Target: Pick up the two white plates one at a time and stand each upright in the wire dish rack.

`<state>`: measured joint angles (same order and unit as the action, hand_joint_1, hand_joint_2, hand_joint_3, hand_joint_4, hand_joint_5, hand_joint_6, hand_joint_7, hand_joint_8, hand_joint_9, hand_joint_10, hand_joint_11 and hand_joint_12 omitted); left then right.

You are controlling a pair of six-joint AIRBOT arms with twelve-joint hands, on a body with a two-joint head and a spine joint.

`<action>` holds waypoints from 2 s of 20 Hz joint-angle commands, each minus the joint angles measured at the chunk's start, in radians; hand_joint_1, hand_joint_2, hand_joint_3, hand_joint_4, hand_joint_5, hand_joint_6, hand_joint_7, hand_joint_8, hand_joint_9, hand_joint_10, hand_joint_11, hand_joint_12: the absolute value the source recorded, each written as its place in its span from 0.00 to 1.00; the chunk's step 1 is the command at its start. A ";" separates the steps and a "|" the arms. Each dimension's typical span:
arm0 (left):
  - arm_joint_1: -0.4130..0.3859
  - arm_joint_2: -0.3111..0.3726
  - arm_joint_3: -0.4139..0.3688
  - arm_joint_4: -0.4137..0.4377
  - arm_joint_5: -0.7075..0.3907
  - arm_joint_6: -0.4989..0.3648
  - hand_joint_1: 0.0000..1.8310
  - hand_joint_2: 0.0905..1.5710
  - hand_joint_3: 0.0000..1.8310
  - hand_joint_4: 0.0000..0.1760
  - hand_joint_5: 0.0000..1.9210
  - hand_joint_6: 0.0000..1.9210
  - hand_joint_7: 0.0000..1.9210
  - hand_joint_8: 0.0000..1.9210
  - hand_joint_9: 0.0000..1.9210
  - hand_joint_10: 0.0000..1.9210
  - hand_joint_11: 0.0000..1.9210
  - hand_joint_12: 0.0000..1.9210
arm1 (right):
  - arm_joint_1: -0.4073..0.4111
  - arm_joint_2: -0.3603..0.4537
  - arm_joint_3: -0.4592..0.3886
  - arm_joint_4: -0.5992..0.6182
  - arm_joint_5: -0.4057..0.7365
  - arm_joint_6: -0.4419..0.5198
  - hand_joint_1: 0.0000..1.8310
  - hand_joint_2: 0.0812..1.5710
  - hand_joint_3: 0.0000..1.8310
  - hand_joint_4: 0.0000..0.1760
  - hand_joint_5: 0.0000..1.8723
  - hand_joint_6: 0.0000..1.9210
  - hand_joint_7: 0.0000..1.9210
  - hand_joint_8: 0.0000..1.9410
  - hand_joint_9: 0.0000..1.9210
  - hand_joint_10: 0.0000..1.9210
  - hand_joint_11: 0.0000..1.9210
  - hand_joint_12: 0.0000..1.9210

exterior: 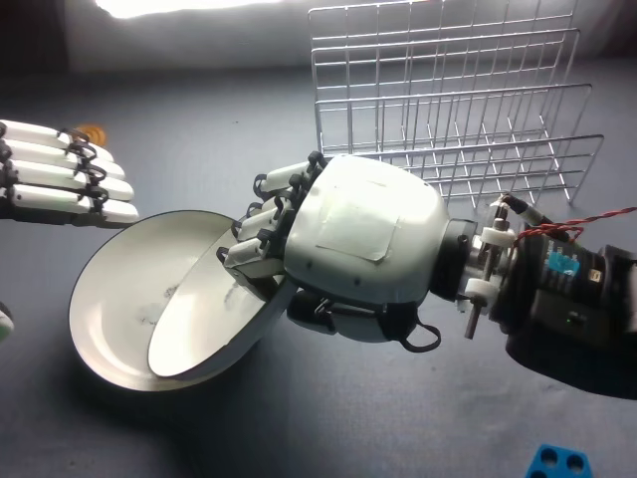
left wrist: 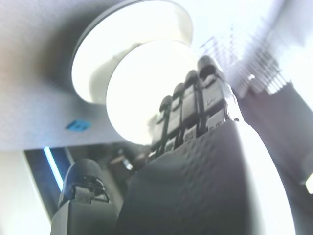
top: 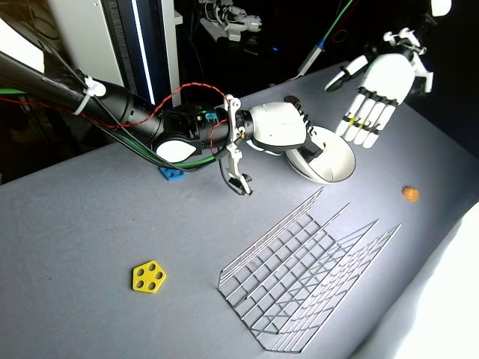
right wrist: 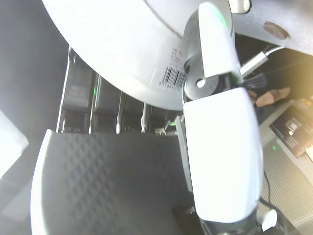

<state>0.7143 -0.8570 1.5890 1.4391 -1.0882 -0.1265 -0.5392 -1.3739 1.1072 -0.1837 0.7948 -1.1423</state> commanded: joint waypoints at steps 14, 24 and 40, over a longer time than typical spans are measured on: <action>-0.095 0.037 -0.003 0.024 -0.015 -0.028 0.00 0.69 0.00 0.00 0.02 0.00 0.03 0.00 0.02 0.00 0.00 0.11 | 0.167 0.222 -0.267 0.099 0.033 0.025 0.64 0.76 0.00 0.02 0.43 0.69 0.41 0.63 0.47 0.31 0.32 0.70; -0.108 0.020 -0.007 0.026 -0.030 -0.029 0.00 0.69 0.00 0.00 0.02 0.00 0.03 0.00 0.03 0.00 0.00 0.10 | 0.325 0.392 -0.351 0.099 -0.142 0.317 0.63 0.78 0.00 0.00 0.41 0.73 0.39 0.65 0.45 0.31 0.31 0.71; -0.106 -0.020 -0.039 0.101 0.000 -0.039 0.00 0.69 0.00 0.00 0.02 0.00 0.02 0.00 0.02 0.00 0.00 0.09 | 0.369 0.508 -0.315 0.101 -0.130 0.636 0.64 0.76 0.00 0.03 0.43 0.70 0.42 0.62 0.47 0.32 0.33 0.70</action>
<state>0.6170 -0.8711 1.5459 1.6073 -1.0607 -0.1627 -0.1898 -0.8707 0.7959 -0.0986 0.5152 -0.5137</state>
